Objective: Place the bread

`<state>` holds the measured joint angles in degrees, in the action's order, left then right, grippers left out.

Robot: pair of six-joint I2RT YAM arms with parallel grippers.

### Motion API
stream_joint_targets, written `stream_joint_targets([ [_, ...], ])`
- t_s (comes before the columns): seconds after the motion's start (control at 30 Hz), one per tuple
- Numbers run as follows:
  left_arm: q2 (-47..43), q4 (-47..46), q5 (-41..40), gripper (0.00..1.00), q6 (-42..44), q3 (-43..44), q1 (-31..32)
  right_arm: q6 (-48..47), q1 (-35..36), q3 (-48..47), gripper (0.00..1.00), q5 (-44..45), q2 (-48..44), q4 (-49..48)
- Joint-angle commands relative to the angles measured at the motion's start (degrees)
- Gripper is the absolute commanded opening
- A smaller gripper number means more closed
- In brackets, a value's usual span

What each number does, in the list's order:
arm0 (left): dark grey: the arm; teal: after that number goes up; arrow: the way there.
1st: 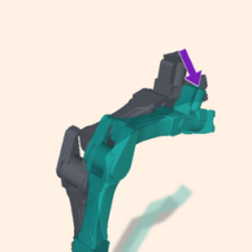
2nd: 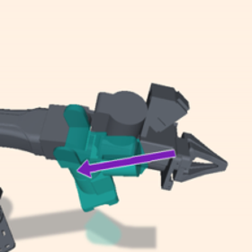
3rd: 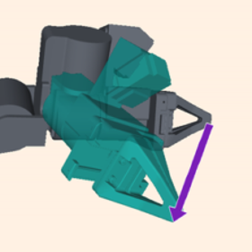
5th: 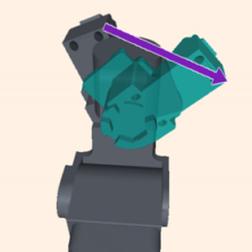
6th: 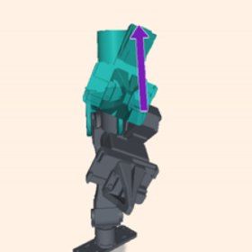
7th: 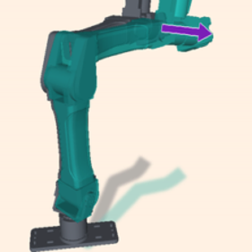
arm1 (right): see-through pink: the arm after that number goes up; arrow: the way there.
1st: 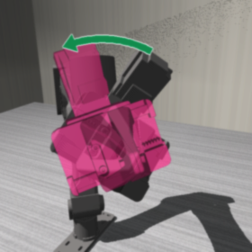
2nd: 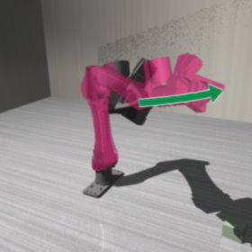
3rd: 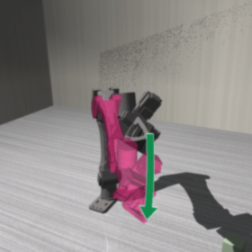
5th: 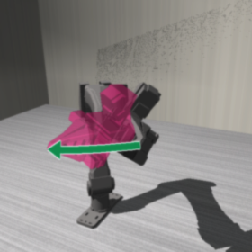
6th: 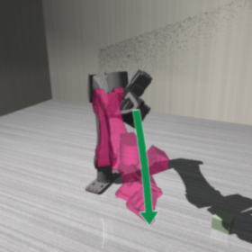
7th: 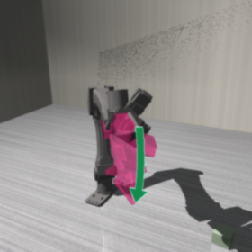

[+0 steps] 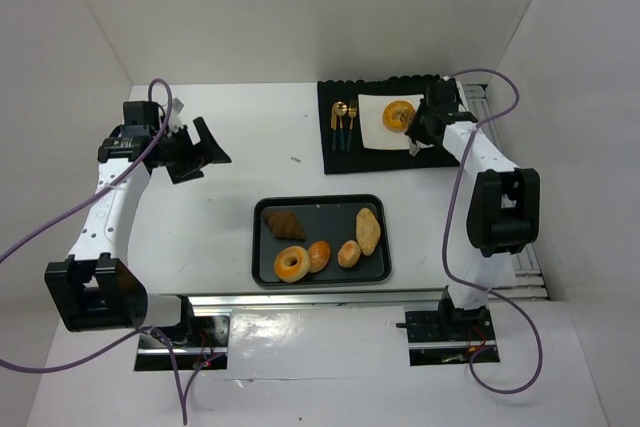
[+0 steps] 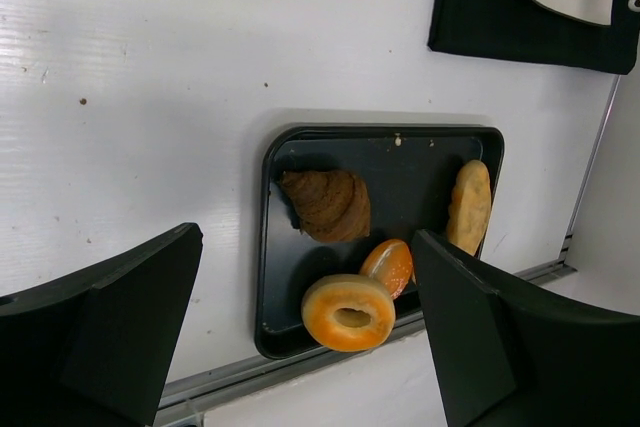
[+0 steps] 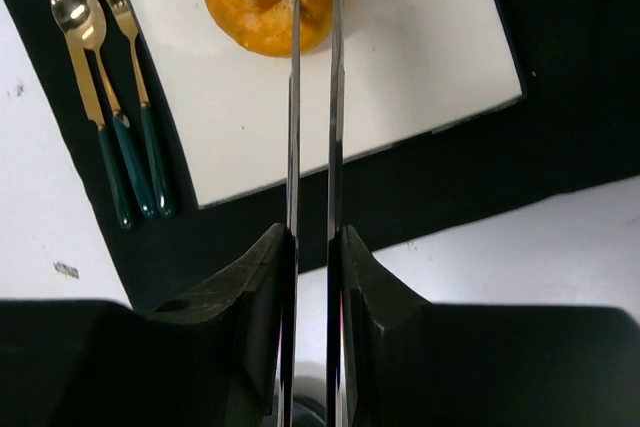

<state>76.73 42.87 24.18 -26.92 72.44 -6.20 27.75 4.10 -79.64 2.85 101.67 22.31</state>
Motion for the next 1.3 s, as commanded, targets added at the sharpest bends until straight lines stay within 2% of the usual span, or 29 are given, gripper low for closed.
stream_joint_targets([
  [0.0,0.1,0.5,-0.7,1.00,1.5,2.0,-0.3,1.2,-0.4,-3.7,0.28,-1.6,1.4,-6.6],
  [0.17,0.7,0.5,-0.2,1.00,1.5,2.0,-0.3,2.3,-0.9,-2.9,0.53,-2.1,1.4,-7.9],
  [0.2,0.7,0.5,-0.2,1.00,1.5,2.0,-0.3,2.3,-0.9,-2.9,0.54,-1.4,1.4,-7.3],
  [0.5,-1.0,0.0,0.5,1.00,1.5,0.9,-0.3,-0.9,2.8,-0.4,0.57,8.8,-11.5,-2.6],
  [0.6,-1.1,0.0,-0.2,1.00,1.0,0.9,-0.3,-2.7,4.9,2.3,0.57,7.2,-17.4,-1.1],
  [0.7,-1.7,0.0,-2.3,1.00,0.5,0.9,-0.3,-8.1,9.1,5.5,0.57,-4.8,-21.9,2.1],
  [0.73,-2.2,0.5,-2.8,1.00,0.5,0.9,-0.3,-10.1,12.9,6.1,0.57,-8.9,-22.6,5.5],
  [0.83,-2.2,0.5,-3.7,1.00,-0.2,1.5,-0.3,-14.6,20.3,9.6,0.57,-13.4,-24.5,10.7],
  [0.87,-2.2,0.5,-3.7,1.00,-0.2,1.5,-0.3,-15.3,25.8,10.1,0.57,-14.7,-25.4,12.1],
  [1.0,-2.8,0.5,-3.7,1.00,-0.7,2.0,-0.3,-15.4,37.5,11.2,0.57,-12.4,-26.2,16.4],
  [1.07,-3.3,0.5,-3.7,1.00,-1.3,2.0,-0.3,-14.8,40.8,10.4,0.63,-9.6,-26.2,19.1],
  [1.1,-3.3,0.5,-3.7,1.00,-1.3,2.0,-0.3,-14.8,43.2,10.4,0.63,-9.5,-25.0,20.0],
  [1.27,-3.3,0.5,-4.2,1.00,-1.3,2.0,-0.3,-14.2,47.8,8.8,0.65,-5.8,-23.7,21.6],
])
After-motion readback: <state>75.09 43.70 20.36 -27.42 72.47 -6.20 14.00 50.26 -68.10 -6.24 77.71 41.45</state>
